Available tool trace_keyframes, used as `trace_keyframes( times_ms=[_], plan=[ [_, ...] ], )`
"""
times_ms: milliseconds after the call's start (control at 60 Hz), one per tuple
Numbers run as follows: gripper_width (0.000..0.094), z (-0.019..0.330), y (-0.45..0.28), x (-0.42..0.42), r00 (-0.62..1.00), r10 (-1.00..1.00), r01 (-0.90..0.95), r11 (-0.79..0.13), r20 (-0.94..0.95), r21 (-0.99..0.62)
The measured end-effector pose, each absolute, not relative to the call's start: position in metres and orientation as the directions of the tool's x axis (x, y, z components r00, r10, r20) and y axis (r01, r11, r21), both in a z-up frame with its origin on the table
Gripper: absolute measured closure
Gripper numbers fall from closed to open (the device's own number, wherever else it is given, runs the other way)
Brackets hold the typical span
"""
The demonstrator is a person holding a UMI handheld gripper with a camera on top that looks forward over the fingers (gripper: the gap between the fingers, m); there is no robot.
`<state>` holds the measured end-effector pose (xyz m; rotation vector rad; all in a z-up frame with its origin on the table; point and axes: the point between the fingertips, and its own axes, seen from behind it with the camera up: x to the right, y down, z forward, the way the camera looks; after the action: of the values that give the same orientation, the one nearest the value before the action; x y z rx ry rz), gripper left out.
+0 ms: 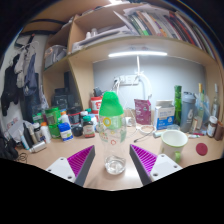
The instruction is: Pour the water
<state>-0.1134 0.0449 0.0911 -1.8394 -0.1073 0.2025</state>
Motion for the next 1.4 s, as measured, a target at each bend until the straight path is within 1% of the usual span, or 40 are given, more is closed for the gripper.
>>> trace_keyframes(
  times_ms=[83,150,200,250,283,317,367,467,533,600,667,733,800,850,867,933,1017,1050,1100,1167,1283,1333,1400],
  plan=[
    [0.0133,0.083,0.074,-0.120,0.982,0.175,-0.020,-0.252,-0.066,-0.968],
    [0.0139,0.083,0.096,-0.119,0.986,0.154,-0.025,-0.223,-0.061,-0.974],
    [0.0167,0.081,0.111,-0.120,0.988,0.137,-0.045,-0.212,-0.075,-0.976],
    [0.0450,0.071,0.122,-0.118,0.990,0.117,-0.043,-0.230,-0.072,-0.972],
    [0.0452,0.072,0.126,-0.114,0.994,0.096,-0.034,-0.218,-0.056,-0.975],
    [0.0481,0.072,0.127,-0.113,0.996,0.087,-0.018,-0.207,-0.037,-0.978],
    [0.0497,0.072,0.127,-0.113,0.997,0.078,-0.012,-0.200,-0.028,-0.980],
    [0.0496,0.070,0.127,-0.112,0.997,0.063,-0.023,-0.219,-0.037,-0.975],
    [0.0496,0.069,0.126,-0.113,0.996,0.067,-0.048,-0.255,-0.067,-0.966],
    [0.0496,0.075,0.123,-0.117,0.983,0.079,-0.136,-0.301,-0.166,-0.944],
    [0.0496,0.097,0.118,-0.119,0.929,0.071,-0.324,-0.320,-0.363,-0.890],
    [0.0509,0.121,0.116,-0.115,0.804,0.036,-0.549,-0.338,-0.593,-0.764],
    [0.0512,0.141,0.115,-0.109,0.608,-0.018,-0.746,-0.354,-0.794,-0.564],
    [0.0513,0.149,0.116,-0.105,0.453,-0.055,-0.838,-0.368,-0.890,-0.403],
    [0.0512,0.154,0.117,-0.108,0.402,-0.082,-0.866,-0.358,-0.912,-0.350],
    [0.0522,0.156,0.120,-0.097,0.206,-0.128,-0.921,-0.360,-0.970,-0.148],
    [0.0520,0.166,0.122,-0.093,-0.059,-0.183,-0.933,-0.341,-0.981,0.120],
    [0.0520,0.166,0.124,-0.090,-0.130,-0.197,-0.923,-0.335,-0.972,0.192],
    [0.0520,0.168,0.126,-0.087,-0.203,-0.219,-0.907,-0.325,-0.954,0.268],
    [0.0521,0.172,0.131,-0.078,-0.319,-0.229,-0.880,-0.288,-0.919,0.377],
    [0.0521,0.195,0.139,-0.064,-0.569,-0.197,-0.763,-0.235,-0.798,0.602],
    [0.0517,0.201,0.141,-0.057,-0.628,-0.179,-0.726,-0.214,-0.757,0.653],
    [0.0518,0.199,0.143,-0.052,-0.666,-0.178,-0.701,-0.184,-0.725,0.689]
  ],
)
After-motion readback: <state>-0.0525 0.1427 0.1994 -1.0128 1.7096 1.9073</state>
